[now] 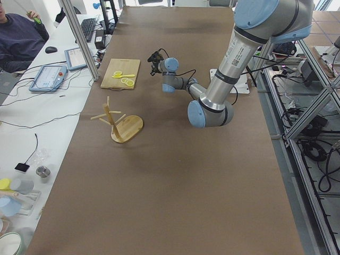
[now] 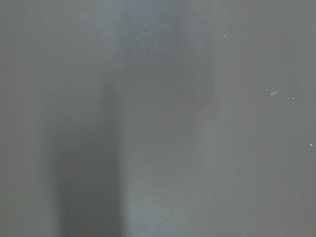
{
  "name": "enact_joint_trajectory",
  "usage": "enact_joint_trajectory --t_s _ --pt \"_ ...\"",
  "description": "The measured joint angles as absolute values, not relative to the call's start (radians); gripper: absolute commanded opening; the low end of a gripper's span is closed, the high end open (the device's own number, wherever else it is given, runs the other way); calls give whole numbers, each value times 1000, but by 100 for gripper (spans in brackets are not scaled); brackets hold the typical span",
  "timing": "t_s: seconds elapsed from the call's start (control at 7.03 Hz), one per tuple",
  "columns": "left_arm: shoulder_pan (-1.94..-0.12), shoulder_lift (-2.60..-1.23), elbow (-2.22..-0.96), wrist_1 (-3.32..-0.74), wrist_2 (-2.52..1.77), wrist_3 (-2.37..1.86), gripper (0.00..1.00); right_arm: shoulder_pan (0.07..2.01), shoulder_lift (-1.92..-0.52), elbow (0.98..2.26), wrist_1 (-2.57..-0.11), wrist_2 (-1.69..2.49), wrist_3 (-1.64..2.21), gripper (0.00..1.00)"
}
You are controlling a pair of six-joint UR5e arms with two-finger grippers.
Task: Hang cup on storage rack
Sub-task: 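Carry the mug with the left gripper toward the wooden mug tree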
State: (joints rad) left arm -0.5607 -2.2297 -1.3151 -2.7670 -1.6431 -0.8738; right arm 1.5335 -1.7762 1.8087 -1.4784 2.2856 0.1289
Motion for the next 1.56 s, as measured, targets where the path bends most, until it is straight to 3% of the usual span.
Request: enact_joint_trajectory --t_s 0.28,0.85,1.56 --pt "-616 -2226 -1319 -2784 -1717 -1143 0 1534 -1776 1800 -1475 2285 128 100" --pt "-637 -2169 -1318 -3057 -1726 -1804 0 1534 -1777 1797 -1471 2281 127 100" --pt "-647 -2147 -1316 -3231 -1427 -2537 0 1534 -1777 1798 -1470 2278 127 100"
